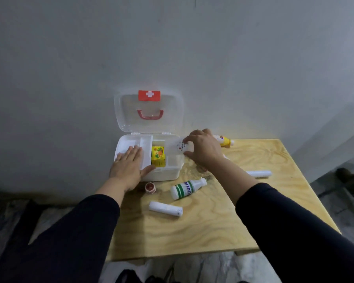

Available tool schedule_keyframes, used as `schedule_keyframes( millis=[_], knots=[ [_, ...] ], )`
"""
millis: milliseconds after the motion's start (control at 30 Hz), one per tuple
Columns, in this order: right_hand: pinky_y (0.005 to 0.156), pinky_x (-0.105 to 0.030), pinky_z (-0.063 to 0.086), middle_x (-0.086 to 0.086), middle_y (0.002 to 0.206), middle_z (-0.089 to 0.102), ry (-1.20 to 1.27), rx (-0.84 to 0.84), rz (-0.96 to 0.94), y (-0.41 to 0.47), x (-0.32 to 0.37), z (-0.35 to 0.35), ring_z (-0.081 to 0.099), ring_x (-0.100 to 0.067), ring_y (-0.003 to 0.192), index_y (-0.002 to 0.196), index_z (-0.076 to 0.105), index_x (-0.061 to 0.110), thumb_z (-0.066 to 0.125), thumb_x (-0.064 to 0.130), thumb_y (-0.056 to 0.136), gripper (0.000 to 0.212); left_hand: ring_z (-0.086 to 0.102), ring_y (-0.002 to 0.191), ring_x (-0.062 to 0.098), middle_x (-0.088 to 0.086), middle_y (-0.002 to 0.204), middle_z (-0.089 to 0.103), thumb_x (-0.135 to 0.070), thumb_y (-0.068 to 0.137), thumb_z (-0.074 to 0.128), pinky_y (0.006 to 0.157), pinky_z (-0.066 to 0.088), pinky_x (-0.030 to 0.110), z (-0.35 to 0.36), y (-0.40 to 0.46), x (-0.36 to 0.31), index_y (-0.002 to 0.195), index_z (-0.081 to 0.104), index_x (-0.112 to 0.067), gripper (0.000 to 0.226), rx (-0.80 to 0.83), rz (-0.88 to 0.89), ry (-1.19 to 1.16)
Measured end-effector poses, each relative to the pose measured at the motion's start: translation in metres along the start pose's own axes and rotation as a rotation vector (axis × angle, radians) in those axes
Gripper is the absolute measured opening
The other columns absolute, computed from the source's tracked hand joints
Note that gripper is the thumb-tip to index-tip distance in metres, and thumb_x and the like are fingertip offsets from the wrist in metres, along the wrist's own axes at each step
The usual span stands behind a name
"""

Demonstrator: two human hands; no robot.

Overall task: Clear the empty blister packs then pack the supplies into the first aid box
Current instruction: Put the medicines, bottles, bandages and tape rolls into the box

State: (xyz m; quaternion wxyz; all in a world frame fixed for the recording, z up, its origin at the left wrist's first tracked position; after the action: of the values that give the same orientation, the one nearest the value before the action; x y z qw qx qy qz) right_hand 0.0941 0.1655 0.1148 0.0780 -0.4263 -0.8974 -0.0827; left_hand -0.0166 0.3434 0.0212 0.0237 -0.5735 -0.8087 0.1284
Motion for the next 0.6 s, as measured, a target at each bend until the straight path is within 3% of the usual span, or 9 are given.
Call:
schedule_keyframes(
  millis=[167,333,600],
  knots=[
    [0.087,-0.037,0.048,-0.006,0.123,0.058,-0.093,0.061,-0.050,0.026,0.042,0.030,0.043,-0.027,0.118,0.115,0.064,0.017,0.064,0.028,0.085,0.032,-0.010,0.150,0.016,0.000,0.163,-0.008,-0.070,0.089,0.013,0.123,-0.004,0.038,0.000,0.000,0.004,0.154,-0.004,-0.016,0.086,-0.019,-0.015,-0.017],
    [0.095,-0.037,0.045,-0.012,0.125,0.053,0.014,0.089,-0.002,0.032,0.050,0.059,0.046,-0.029,0.117,0.113,0.064,0.009,0.065,0.017,0.086,0.029,-0.010,0.150,0.017,0.001,0.163,-0.008,-0.070,0.089,0.014,0.123,-0.004,0.039,0.000,0.000,-0.001,0.154,-0.004,-0.015,0.088,-0.029,0.003,-0.029],
    [0.104,-0.033,0.041,-0.011,0.129,0.050,0.264,0.157,0.103,0.040,0.054,0.088,0.050,-0.027,0.120,0.123,0.059,0.008,0.073,0.020,0.079,0.048,-0.011,0.150,0.017,0.002,0.163,-0.009,-0.068,0.091,0.015,0.123,-0.004,0.039,0.001,0.001,0.002,0.154,-0.005,-0.016,0.085,-0.033,0.017,-0.019]
  ],
)
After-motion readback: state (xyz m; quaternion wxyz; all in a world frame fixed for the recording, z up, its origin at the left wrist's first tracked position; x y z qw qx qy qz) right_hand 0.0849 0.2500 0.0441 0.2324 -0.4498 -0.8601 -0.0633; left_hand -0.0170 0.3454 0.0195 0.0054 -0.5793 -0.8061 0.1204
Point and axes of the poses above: each hand's wrist, its own y-axis towards the middle knuckle, its own z-axis out of the palm, x = y × z, the point moved 7 cm from there along y, towards the middle knuckle
